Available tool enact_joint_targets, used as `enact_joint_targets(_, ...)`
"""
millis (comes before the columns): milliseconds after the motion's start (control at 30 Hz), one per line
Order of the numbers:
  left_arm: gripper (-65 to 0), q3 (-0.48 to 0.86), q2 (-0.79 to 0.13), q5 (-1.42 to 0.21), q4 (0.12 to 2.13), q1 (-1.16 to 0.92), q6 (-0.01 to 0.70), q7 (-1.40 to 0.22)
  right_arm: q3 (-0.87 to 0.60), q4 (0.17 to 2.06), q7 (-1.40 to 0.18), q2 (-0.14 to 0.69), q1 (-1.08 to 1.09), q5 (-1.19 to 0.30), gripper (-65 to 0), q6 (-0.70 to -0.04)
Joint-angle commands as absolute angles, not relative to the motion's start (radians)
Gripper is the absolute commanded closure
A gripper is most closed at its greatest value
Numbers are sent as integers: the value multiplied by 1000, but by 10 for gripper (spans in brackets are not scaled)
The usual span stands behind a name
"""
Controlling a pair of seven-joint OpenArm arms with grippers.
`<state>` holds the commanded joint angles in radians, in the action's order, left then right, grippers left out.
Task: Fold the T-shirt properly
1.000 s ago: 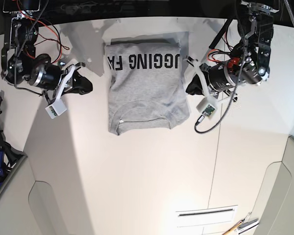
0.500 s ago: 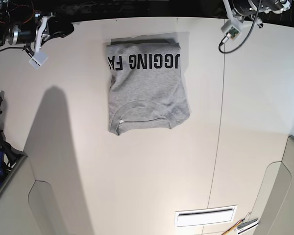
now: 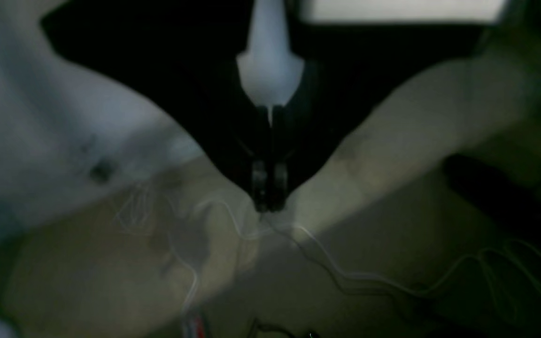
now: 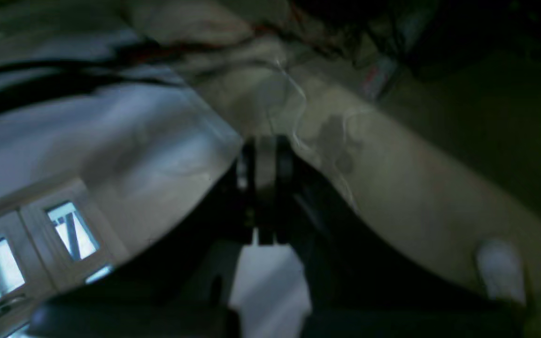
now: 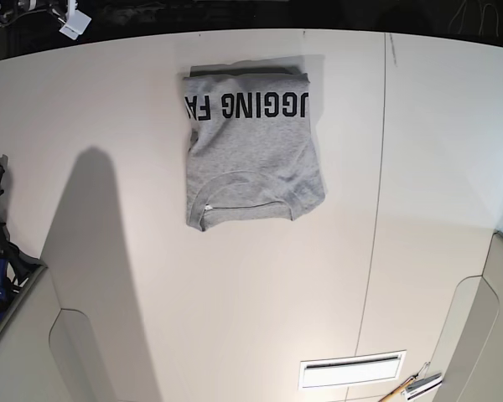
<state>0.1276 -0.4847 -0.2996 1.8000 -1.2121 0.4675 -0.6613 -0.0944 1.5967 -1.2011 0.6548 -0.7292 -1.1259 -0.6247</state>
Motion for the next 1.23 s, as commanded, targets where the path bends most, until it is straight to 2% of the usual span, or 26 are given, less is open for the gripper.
enact_joint_targets(100,0,74,-529,-299,1660,-1203,456,-561,-45,1528,-1166,644,-729,-1084,0,-624)
enact_joint_targets(167,0,25,-545,-299,1563,-1168,456,-498,6,1474,-1085,645,-728,-1050,0,-624)
enact_joint_targets(300,0,-67,-545,-299,1409,-1061,456,-478,119,1380,-924,634,-709,-908,0,-624)
enact_joint_targets(500,0,-253,-541,-297,1284,-907,456,-477,252,1222,-911,574,-622,-750,0,-624)
enact_joint_targets(667,0,-361,-498,-294,1215,-814,456,-467,315,1107,-849,540,-536,-643,0,-624)
enact_joint_targets(800,0,-405,-477,-294,1140,-766,451,-371,324,1044,-706,505,-488,-492,0,-624)
enact_joint_targets(933,0,-411,-440,-294,1065,-719,329,-287,324,990,-640,476,-448,-403,0,-623)
enact_joint_targets(967,0,-411,-430,-294,1051,-706,320,-288,324,980,-636,475,-438,-394,0,-622)
enact_joint_targets(1233,0,-411,-376,-294,1000,-651,321,-287,324,944,-624,476,-364,-379,0,-620)
